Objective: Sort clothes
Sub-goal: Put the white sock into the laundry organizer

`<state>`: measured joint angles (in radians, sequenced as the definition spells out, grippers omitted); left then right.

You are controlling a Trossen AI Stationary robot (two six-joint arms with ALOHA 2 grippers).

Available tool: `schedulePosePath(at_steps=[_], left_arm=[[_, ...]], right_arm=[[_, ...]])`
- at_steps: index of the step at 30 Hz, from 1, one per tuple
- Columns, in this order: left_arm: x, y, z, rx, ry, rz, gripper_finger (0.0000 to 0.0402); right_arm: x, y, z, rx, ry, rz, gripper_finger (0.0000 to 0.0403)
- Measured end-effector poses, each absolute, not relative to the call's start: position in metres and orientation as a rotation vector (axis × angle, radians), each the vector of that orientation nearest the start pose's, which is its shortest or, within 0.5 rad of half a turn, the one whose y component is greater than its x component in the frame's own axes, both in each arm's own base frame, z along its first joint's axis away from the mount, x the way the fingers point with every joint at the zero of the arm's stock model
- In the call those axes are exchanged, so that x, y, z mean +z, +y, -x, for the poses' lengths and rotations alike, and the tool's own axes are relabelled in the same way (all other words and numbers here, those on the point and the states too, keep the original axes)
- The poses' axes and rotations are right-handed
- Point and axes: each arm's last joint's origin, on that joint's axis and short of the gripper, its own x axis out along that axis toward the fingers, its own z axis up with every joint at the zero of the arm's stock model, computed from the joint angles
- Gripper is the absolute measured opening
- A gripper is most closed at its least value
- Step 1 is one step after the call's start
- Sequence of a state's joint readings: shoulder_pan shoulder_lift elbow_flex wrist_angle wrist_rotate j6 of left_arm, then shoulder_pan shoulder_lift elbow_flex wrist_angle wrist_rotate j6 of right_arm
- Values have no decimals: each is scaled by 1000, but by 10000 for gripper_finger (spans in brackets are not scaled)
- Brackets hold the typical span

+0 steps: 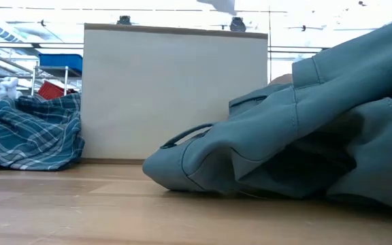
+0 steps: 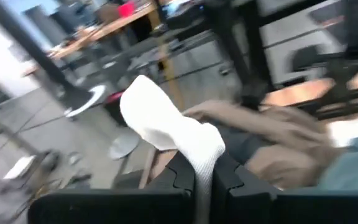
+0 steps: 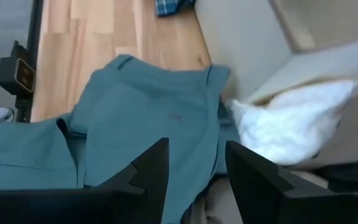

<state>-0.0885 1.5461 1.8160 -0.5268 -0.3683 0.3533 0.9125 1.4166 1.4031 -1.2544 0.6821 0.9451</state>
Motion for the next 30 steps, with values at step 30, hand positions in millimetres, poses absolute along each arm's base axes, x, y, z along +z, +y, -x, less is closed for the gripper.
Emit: schedulePosePath(at_steps=[30], left_arm=[[316, 110, -351, 179, 1050, -49, 31]], right_arm=[[306, 218, -129, -284, 1037, -451, 144]])
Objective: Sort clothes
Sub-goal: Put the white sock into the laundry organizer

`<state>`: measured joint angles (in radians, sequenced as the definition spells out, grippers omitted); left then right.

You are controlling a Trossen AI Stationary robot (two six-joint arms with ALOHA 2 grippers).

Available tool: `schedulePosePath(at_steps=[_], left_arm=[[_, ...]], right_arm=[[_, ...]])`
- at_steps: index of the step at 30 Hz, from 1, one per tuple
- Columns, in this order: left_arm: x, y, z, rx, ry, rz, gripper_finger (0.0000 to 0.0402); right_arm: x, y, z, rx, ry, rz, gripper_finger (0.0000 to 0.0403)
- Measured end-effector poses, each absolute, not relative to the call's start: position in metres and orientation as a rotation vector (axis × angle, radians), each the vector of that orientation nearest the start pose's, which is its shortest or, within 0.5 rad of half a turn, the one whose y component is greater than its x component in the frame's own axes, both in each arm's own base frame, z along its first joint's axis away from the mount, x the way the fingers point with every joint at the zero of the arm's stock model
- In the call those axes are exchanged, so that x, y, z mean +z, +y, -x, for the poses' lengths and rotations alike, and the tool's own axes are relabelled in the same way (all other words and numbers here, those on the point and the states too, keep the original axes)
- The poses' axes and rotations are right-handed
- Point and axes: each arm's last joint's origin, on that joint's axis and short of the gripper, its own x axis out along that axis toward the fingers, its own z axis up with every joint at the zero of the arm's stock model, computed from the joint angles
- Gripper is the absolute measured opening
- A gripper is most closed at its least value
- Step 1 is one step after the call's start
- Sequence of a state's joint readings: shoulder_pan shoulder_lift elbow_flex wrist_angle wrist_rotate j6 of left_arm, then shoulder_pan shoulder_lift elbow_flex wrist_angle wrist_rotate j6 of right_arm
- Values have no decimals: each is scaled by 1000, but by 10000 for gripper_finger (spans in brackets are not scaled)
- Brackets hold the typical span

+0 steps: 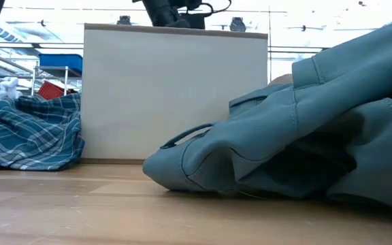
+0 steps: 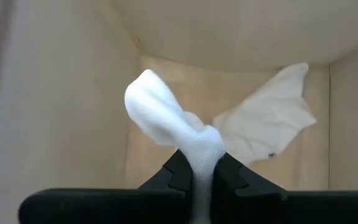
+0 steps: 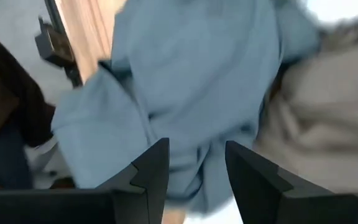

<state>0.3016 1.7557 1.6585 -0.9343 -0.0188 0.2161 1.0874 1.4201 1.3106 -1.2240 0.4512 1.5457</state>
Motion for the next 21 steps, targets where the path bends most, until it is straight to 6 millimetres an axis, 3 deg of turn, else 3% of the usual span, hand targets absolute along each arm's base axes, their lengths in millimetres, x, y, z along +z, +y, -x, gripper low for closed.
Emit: schedulePosePath(at_steps=[6, 16, 21], left_arm=[[309, 105, -355, 132, 1083, -84, 46], [308, 83, -361, 86, 1090, -138, 138], [311, 74, -362, 131, 1098, -196, 158]], right_arm=[[290, 234, -120, -361, 1179, -527, 144], [262, 256, -109, -574, 1311, -607, 144], [234, 262, -99, -605, 1419, -644, 144]])
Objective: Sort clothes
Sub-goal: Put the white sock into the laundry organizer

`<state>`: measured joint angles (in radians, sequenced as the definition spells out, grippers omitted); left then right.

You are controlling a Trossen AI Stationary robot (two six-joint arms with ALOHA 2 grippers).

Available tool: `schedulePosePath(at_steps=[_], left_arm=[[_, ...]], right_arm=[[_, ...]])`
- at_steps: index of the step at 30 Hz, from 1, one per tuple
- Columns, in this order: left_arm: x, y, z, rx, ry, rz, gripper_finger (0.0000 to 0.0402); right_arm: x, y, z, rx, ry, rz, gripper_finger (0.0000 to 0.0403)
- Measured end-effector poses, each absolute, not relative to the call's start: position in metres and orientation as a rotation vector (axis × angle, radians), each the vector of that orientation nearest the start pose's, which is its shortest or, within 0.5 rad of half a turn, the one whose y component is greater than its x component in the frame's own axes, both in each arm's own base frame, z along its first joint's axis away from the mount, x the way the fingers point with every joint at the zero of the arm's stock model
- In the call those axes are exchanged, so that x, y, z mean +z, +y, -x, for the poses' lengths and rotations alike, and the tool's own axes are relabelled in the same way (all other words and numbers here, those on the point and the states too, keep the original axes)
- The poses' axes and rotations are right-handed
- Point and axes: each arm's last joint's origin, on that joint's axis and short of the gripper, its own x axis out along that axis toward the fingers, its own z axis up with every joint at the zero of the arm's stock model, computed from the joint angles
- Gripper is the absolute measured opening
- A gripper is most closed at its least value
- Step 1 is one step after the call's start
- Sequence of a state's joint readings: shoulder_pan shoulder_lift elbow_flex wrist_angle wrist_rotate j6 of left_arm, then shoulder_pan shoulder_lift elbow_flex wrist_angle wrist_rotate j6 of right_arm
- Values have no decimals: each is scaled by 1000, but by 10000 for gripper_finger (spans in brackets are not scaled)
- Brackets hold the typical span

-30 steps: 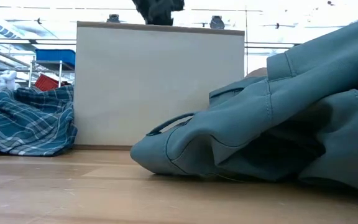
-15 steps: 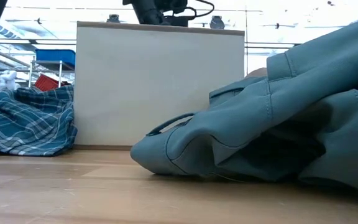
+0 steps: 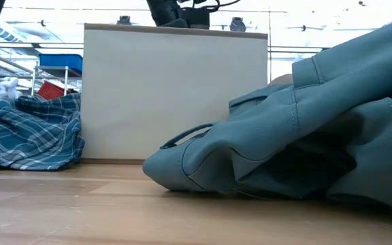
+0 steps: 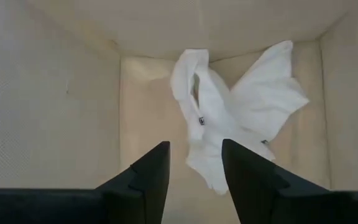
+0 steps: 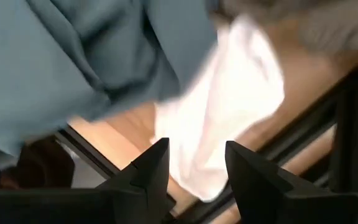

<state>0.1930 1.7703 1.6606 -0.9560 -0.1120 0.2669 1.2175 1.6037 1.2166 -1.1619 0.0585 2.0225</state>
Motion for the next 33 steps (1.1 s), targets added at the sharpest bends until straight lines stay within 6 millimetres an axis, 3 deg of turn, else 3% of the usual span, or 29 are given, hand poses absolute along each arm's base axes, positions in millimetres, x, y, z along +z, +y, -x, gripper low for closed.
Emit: schedulePosePath(at_steps=[5, 10, 20, 28, 33], left_arm=[[333, 66, -361, 54, 1012, -103, 160], [354, 54, -363, 0, 929, -76, 160], [383, 25, -359, -122, 819, -91, 160], [385, 24, -360, -122, 802, -96, 160], [385, 24, -359, -122, 809, -96, 160]], right_arm=[[200, 259, -91, -534, 1470, -699, 144], [185, 251, -89, -565, 1491, -654, 144], [184, 252, -90, -468, 1521, -603, 144], [198, 231, -111, -413, 1500, -536, 144], [201, 238, -122, -272, 1482, -594, 144]])
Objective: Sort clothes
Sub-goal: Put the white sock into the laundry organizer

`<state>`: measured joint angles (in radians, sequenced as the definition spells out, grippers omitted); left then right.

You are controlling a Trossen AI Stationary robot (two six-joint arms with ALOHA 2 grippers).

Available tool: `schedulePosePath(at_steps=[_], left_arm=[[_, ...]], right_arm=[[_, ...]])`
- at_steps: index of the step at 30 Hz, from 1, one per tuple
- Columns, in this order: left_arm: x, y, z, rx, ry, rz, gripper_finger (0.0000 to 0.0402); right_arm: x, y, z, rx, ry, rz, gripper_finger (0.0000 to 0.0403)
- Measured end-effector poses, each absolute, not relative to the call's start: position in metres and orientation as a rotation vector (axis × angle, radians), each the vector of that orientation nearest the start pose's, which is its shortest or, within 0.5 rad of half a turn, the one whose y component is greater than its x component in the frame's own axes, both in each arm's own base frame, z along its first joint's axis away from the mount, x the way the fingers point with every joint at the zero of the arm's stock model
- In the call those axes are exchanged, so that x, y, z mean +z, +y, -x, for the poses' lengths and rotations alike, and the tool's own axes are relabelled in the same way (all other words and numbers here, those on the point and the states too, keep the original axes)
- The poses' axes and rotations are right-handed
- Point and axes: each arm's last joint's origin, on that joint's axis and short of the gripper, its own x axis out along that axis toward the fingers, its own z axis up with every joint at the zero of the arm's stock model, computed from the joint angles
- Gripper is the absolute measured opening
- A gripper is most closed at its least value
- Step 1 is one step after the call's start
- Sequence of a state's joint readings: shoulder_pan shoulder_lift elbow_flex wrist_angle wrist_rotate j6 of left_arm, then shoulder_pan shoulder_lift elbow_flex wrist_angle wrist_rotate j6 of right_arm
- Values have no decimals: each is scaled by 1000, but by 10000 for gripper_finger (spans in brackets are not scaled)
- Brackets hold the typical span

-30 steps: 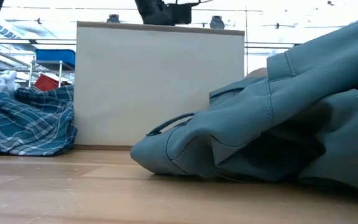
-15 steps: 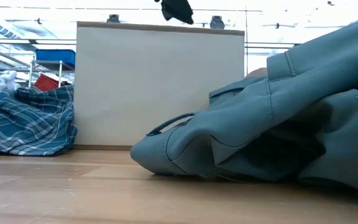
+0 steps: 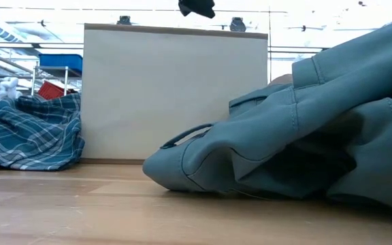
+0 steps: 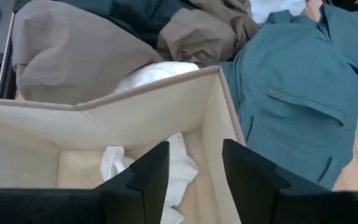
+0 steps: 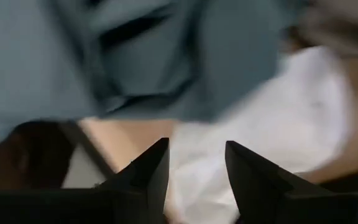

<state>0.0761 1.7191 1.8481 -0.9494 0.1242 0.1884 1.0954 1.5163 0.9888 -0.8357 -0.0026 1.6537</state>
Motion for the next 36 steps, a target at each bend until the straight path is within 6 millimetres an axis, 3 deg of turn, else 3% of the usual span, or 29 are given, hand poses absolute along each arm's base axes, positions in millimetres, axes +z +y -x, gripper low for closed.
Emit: schedulePosePath(at_steps=[7, 13, 21, 24, 29, 33, 36], left_arm=[[385, 24, -359, -125, 810, -100, 160], [384, 22, -359, -132, 820, -98, 160], [384, 20, -359, -137, 819, -101, 160], [384, 20, -359, -138, 818, -101, 160], [384, 20, -359, -138, 818, -101, 160], [384, 20, -359, -138, 818, -100, 160], [384, 20, -359, -138, 818, -100, 160]], right_arm=[[182, 238, -119, -299, 1586, -596, 144], [174, 234, -116, -312, 1595, -577, 144], [148, 224, -113, -283, 1597, -592, 142], [146, 222, -112, -272, 1601, -560, 115], [147, 220, -114, -234, 1603, -512, 13], [155, 218, -118, -254, 1633, -475, 7], [175, 218, -121, -295, 1685, -408, 2]])
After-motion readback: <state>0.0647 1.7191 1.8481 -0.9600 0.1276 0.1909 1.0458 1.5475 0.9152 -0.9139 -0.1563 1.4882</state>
